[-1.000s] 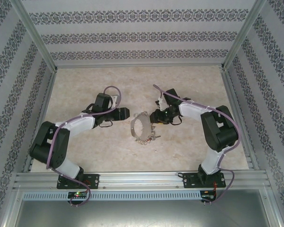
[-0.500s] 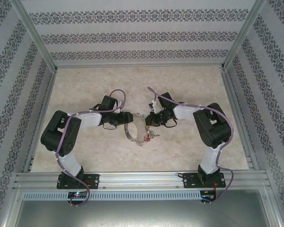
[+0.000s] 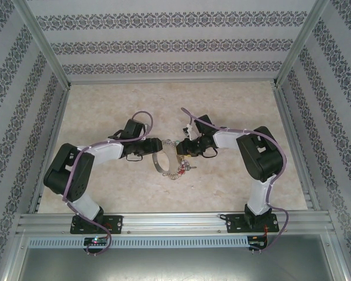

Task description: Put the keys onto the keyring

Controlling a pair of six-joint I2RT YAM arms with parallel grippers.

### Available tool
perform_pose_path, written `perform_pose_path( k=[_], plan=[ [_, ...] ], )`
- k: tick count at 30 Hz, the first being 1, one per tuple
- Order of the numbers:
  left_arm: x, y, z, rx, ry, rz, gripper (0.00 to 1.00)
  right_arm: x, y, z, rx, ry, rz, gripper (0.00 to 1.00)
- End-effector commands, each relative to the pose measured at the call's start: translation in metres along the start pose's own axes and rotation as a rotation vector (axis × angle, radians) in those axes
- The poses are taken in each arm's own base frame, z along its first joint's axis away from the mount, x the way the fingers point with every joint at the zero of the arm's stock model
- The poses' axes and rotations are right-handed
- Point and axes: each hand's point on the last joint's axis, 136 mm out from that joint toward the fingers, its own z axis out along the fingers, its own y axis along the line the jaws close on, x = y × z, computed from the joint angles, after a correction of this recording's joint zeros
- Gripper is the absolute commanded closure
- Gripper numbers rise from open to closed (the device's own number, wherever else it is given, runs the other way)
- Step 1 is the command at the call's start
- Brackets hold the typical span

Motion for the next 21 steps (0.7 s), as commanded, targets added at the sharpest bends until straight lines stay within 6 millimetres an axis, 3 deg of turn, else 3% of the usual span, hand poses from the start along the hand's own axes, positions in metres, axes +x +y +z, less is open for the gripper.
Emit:
perform_pose_path(
  k=[1, 5, 10, 17, 21],
  plan=[
    [0.011, 0.014, -0.003, -0.06, 0.014, -0.033, 0.33, 0.004, 0.005, 0.014, -0.009, 0.04, -0.047, 0.63],
    [0.02, 0.007, 0.012, 0.018, 0.059, -0.051, 0.35, 0.001, 0.021, 0.022, -0.081, 0.054, -0.075, 0.72],
    [0.02, 0.001, 0.024, 0.072, 0.075, -0.075, 0.38, -0.006, 0.03, 0.017, -0.112, 0.03, -0.087, 0.88],
    [0.006, -0.014, 0.017, 0.12, 0.031, -0.046, 0.38, -0.012, 0.048, 0.001, -0.208, -0.001, -0.09, 0.98],
    [-0.009, -0.02, 0.002, 0.109, -0.048, -0.021, 0.36, -0.018, 0.049, -0.015, -0.223, -0.044, -0.062, 1.0]
  ],
)
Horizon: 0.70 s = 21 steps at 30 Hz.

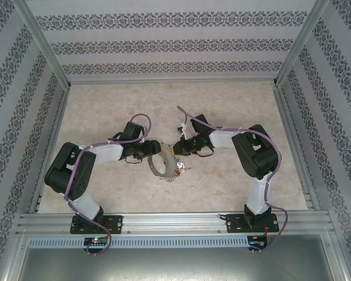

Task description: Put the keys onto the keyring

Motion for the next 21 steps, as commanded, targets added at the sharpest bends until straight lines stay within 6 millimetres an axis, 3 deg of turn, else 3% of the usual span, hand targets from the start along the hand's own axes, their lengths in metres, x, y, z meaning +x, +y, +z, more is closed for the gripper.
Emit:
perform_pose_path(
  k=[1, 12, 17, 21],
  plan=[
    [-0.019, -0.028, -0.011, 0.08, -0.093, 0.054, 0.36, -0.015, 0.028, -0.023, -0.093, -0.073, -0.038, 1.0],
    [-0.058, -0.037, -0.101, -0.046, -0.408, 0.144, 0.29, -0.045, 0.065, -0.093, -0.167, -0.274, 0.036, 1.0],
    [-0.061, -0.036, -0.115, -0.073, -0.445, 0.17, 0.27, -0.054, 0.067, -0.099, -0.134, -0.332, 0.063, 1.0],
    [-0.059, -0.035, -0.114, -0.074, -0.437, 0.169, 0.27, -0.056, 0.053, -0.09, -0.104, -0.326, 0.105, 1.0]
  ],
)
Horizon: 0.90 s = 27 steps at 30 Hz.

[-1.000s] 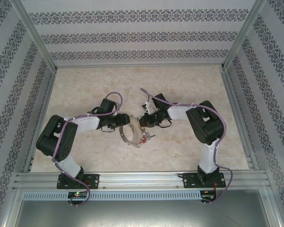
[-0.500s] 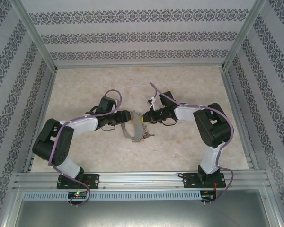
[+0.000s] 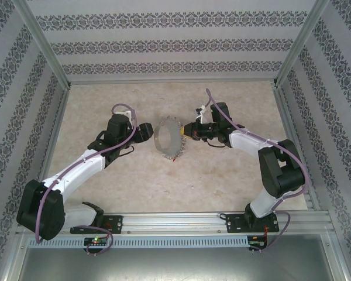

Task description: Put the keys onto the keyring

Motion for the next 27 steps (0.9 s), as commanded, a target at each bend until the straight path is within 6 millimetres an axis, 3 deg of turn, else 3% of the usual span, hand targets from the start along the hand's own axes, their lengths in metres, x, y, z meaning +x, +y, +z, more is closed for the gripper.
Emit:
perform_pose_path(
  k=[1, 11, 14, 17, 22, 25, 27],
  plan=[
    [0.012, 0.012, -0.001, -0.05, 0.029, 0.028, 0.27, -0.003, 0.0, 0.008, 0.004, -0.007, 0.019, 1.0],
    [0.016, 0.015, 0.0, -0.063, 0.043, 0.035, 0.26, 0.015, -0.032, 0.071, 0.069, 0.106, 0.057, 0.99],
    [0.017, 0.018, -0.001, -0.074, 0.048, 0.038, 0.26, 0.018, -0.038, 0.088, 0.079, 0.13, 0.063, 0.95],
    [0.018, 0.02, -0.002, -0.08, 0.048, 0.043, 0.26, 0.016, -0.046, 0.094, 0.114, 0.124, 0.071, 0.81],
    [0.019, 0.033, -0.007, -0.138, 0.047, 0.065, 0.23, 0.01, -0.044, 0.072, 0.176, 0.077, 0.03, 0.64],
    [0.013, 0.054, -0.018, -0.197, 0.004, 0.073, 0.2, -0.002, -0.039, 0.033, 0.259, -0.021, -0.041, 0.62],
    [0.002, 0.066, -0.03, -0.24, -0.056, 0.099, 0.14, -0.016, -0.042, -0.007, 0.376, -0.129, -0.111, 0.61]
  ],
)
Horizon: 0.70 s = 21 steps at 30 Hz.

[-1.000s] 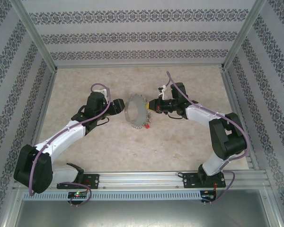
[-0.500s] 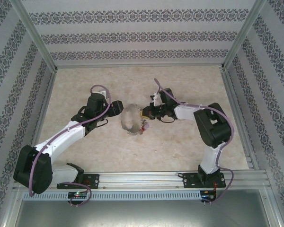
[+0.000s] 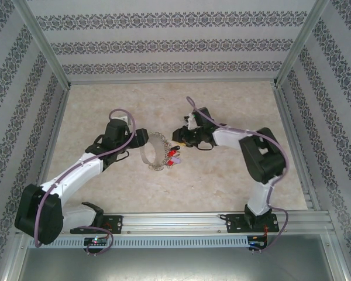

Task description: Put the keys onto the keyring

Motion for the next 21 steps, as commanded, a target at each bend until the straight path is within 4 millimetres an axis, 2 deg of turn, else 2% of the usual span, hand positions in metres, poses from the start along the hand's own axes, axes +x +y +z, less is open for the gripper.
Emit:
perform_pose_path(
  k=[1, 3, 6, 9, 13, 17, 21],
  plan=[
    [-0.015, 0.034, -0.019, -0.134, -0.094, 0.059, 0.1, -0.031, -0.016, -0.07, 0.222, -0.228, -0.144, 0.6],
    [-0.026, 0.052, -0.028, -0.217, -0.163, 0.084, 0.01, -0.049, -0.034, -0.115, 0.415, -0.382, -0.235, 0.54],
    [-0.04, 0.076, -0.035, -0.303, -0.243, 0.097, 0.0, -0.072, -0.05, -0.174, 0.648, -0.595, -0.397, 0.41],
    [-0.055, 0.093, -0.033, -0.37, -0.287, 0.155, 0.01, -0.087, -0.077, -0.213, 0.849, -0.715, -0.465, 0.36],
    [-0.055, 0.116, -0.011, -0.464, -0.238, 0.247, 0.0, -0.097, -0.123, -0.215, 0.933, -0.7, -0.468, 0.35],
    [-0.046, 0.121, 0.011, -0.467, -0.219, 0.348, 0.01, -0.102, -0.135, -0.2, 0.911, -0.728, -0.592, 0.34],
    [-0.045, 0.121, 0.024, -0.406, -0.298, 0.382, 0.01, -0.094, -0.149, -0.187, 0.79, -0.711, -0.587, 0.36]
  ],
)
